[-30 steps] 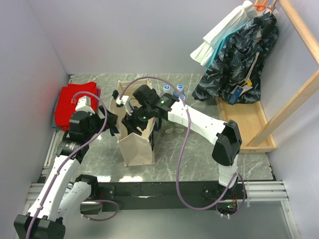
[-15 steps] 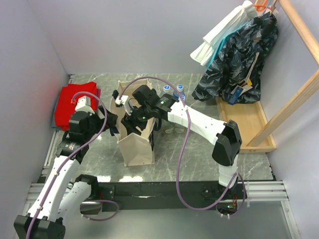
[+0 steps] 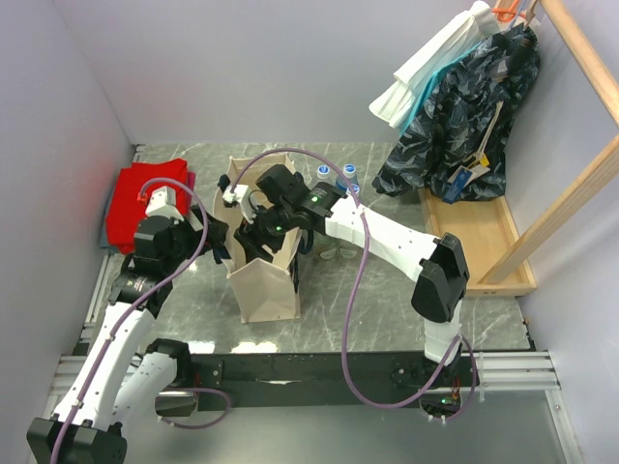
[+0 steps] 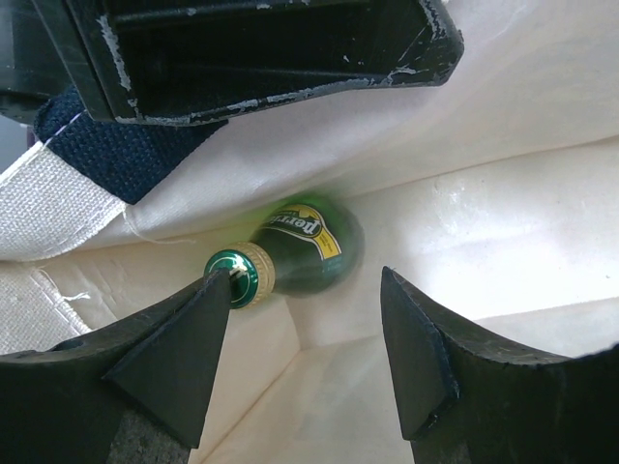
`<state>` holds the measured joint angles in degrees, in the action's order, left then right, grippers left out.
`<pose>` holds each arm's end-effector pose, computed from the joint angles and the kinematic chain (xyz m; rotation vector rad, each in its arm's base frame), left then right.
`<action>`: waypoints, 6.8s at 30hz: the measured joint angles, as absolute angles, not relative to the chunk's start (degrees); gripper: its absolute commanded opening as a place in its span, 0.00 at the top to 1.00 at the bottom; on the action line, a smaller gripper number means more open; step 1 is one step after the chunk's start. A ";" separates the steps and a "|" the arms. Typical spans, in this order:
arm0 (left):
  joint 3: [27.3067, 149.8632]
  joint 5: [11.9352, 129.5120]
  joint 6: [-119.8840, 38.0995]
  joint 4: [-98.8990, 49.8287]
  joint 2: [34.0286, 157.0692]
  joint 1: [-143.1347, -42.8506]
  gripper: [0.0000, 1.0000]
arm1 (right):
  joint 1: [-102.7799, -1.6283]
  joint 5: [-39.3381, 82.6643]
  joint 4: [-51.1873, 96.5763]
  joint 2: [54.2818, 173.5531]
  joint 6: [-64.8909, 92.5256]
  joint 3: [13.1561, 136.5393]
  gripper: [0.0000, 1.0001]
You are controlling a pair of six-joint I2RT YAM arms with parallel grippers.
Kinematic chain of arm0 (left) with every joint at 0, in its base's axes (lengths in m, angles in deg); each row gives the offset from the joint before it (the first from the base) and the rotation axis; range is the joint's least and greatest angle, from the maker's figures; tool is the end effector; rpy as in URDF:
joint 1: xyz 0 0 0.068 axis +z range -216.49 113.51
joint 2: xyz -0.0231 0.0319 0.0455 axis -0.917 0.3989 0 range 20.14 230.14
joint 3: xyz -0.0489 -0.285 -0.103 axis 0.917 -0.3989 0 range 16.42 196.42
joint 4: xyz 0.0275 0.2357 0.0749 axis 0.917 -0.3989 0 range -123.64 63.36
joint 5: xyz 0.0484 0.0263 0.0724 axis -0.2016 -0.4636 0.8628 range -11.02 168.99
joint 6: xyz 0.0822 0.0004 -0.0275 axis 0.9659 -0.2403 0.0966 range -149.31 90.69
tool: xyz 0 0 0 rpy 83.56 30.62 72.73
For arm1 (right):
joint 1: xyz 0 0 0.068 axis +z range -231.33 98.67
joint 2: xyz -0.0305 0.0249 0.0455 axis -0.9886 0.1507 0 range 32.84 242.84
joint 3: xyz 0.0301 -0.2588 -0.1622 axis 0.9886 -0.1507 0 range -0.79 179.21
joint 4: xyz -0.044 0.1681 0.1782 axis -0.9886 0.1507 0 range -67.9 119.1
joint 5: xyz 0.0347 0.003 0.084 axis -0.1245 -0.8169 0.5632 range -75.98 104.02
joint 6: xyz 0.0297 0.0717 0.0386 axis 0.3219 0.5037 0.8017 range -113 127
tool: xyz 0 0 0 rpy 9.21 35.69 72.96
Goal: Take the beverage out of the canvas bag
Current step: Take out the drink from the canvas bag.
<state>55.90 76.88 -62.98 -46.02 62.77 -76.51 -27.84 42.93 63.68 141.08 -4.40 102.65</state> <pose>0.1704 -0.0329 0.3056 -0.3861 1.9646 -0.5317 0.2359 0.3812 0.3359 -1.5244 1.9277 0.9395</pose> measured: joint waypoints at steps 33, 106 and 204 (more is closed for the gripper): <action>55.90 76.83 -62.98 -45.99 62.71 -76.51 0.04 | -25.80 45.20 65.41 141.87 -4.68 102.94 0.30; 55.90 76.72 -62.98 -45.97 62.71 -76.51 0.04 | -24.84 43.47 62.04 143.16 -5.58 102.17 1.00; 55.90 76.72 -62.98 -45.97 62.73 -76.51 0.04 | -24.91 21.88 65.74 140.93 -4.88 112.16 1.00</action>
<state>55.90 76.72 -62.98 -45.97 62.73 -76.51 -24.91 21.88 65.74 140.93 -4.88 112.16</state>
